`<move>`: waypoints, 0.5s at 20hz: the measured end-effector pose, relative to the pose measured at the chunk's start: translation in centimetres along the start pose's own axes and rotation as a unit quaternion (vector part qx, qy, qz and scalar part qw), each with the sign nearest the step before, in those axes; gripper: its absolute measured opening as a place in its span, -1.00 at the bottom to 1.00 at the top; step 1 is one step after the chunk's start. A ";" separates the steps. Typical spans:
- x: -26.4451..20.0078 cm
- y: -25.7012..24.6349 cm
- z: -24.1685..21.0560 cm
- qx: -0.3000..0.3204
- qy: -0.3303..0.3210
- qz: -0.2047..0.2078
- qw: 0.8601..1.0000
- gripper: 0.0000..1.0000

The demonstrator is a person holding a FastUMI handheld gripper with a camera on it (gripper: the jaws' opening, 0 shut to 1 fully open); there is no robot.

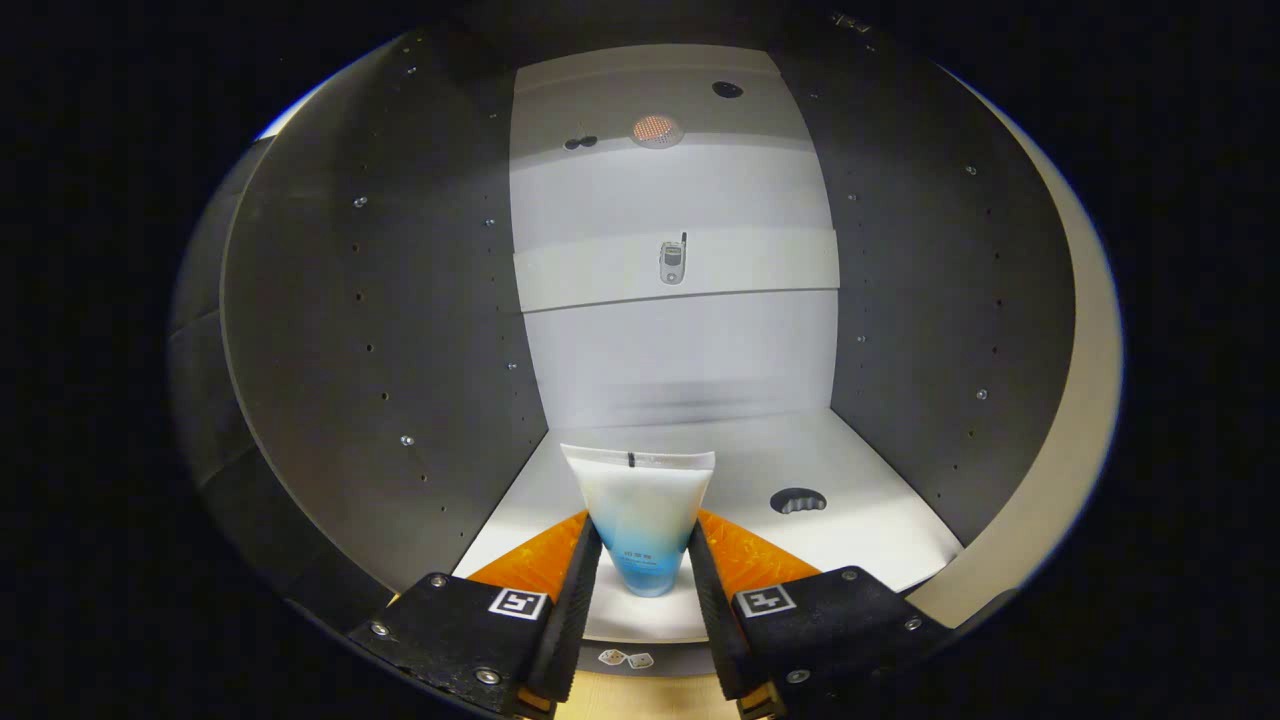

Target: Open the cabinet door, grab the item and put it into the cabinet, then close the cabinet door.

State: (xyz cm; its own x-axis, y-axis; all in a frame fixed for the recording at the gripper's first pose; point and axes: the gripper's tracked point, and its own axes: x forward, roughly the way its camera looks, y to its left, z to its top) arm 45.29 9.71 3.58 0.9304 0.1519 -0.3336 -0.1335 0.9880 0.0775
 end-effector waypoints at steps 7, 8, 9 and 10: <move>-1.8 -0.6 0.7 -0.016 -0.016 -0.017 1.000 0.79; -2.5 -0.6 1.0 -0.014 -0.022 -0.017 1.000 0.85; -3.4 -0.6 1.4 -0.013 -0.029 -0.016 0.999 0.87; -4.3 -0.6 1.7 -0.014 -0.037 -0.014 0.999 0.87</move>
State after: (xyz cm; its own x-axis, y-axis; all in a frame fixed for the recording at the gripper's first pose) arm 41.93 8.41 6.59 0.9563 0.1218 -0.2658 -0.1144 0.9925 0.0430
